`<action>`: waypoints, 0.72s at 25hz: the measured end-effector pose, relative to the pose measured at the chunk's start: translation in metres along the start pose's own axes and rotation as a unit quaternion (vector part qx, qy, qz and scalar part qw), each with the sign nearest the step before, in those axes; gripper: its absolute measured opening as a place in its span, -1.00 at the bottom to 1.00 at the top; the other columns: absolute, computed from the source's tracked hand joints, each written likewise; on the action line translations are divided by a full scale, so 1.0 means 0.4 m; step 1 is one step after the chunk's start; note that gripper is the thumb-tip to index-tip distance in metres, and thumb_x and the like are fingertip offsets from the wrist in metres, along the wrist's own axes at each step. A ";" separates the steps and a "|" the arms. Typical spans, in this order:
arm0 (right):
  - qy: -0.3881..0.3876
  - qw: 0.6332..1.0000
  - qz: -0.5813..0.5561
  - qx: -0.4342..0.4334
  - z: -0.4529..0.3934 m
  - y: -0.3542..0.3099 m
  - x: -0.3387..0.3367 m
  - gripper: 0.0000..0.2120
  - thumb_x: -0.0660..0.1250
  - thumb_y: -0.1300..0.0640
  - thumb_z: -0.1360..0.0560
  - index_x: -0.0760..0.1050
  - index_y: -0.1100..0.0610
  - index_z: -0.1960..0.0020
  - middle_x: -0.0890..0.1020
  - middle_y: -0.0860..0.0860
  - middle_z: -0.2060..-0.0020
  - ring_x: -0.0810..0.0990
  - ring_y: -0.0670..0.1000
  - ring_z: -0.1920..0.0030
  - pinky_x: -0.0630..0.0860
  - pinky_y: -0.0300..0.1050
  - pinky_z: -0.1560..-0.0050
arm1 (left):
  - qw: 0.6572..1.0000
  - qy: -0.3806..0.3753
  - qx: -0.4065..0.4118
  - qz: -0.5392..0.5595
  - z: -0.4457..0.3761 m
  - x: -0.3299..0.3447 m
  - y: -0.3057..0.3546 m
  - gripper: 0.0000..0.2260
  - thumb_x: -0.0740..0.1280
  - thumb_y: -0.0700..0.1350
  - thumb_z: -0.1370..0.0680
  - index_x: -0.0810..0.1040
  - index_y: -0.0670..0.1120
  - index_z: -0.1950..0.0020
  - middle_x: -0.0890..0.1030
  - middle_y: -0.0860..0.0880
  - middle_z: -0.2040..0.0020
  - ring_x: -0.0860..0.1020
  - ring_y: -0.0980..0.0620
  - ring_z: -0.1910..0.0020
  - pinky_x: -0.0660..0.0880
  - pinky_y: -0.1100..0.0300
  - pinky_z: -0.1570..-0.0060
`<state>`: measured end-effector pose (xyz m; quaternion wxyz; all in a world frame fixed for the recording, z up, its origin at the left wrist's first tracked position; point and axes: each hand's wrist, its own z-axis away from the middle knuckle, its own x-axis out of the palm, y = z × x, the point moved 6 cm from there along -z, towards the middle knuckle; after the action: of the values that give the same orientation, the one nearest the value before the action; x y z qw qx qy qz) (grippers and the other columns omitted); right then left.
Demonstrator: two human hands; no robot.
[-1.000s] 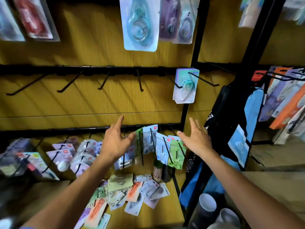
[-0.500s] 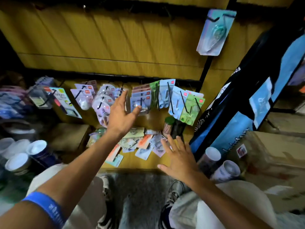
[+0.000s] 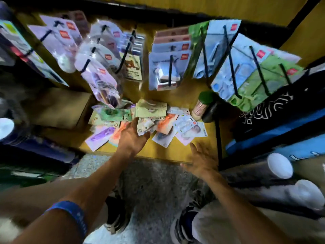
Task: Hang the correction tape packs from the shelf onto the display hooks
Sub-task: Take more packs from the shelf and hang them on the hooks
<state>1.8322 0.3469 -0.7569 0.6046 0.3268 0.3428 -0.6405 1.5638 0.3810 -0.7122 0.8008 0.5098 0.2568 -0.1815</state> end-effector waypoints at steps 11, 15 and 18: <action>-0.062 0.873 -0.483 0.032 -0.317 -0.168 0.067 -0.56 0.47 0.09 -0.47 0.44 0.08 -0.30 0.46 0.01 -0.24 0.44 -0.01 -0.14 0.42 -0.25 0.16 | 0.977 -0.042 -0.147 0.150 -0.237 0.151 -0.193 -0.71 0.40 -0.30 -0.51 0.53 -0.19 -0.22 0.59 -0.21 -0.13 0.49 -0.02 0.02 0.40 0.38 0.31; -0.095 0.804 -0.584 0.059 -0.348 -0.220 0.051 -0.63 0.45 0.07 -0.49 0.51 0.07 -0.27 0.54 -0.04 -0.16 0.49 -0.07 -0.09 0.53 -0.14 0.07 | 0.913 -0.052 -0.216 0.341 -0.250 0.169 -0.206 -0.72 0.46 -0.31 -0.44 0.62 -0.15 -0.13 0.63 -0.06 -0.05 0.55 0.00 -0.06 0.48 0.16 -0.02; -0.073 0.743 -0.658 0.104 -0.359 -0.228 0.049 -0.68 0.44 0.12 -0.49 0.54 0.09 -0.23 0.62 0.03 -0.04 0.58 0.00 -0.08 0.56 0.06 -0.16 | 0.888 0.024 -0.229 0.398 -0.272 0.135 -0.218 -0.89 0.40 -0.38 -0.47 0.63 -0.21 0.08 0.68 -0.07 0.18 0.62 0.03 0.18 0.58 0.26 0.22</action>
<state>1.7408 0.4589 -0.8484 0.0190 0.0331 0.3586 -0.9327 1.5345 0.4421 -0.8454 0.8940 0.3758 0.0863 0.2284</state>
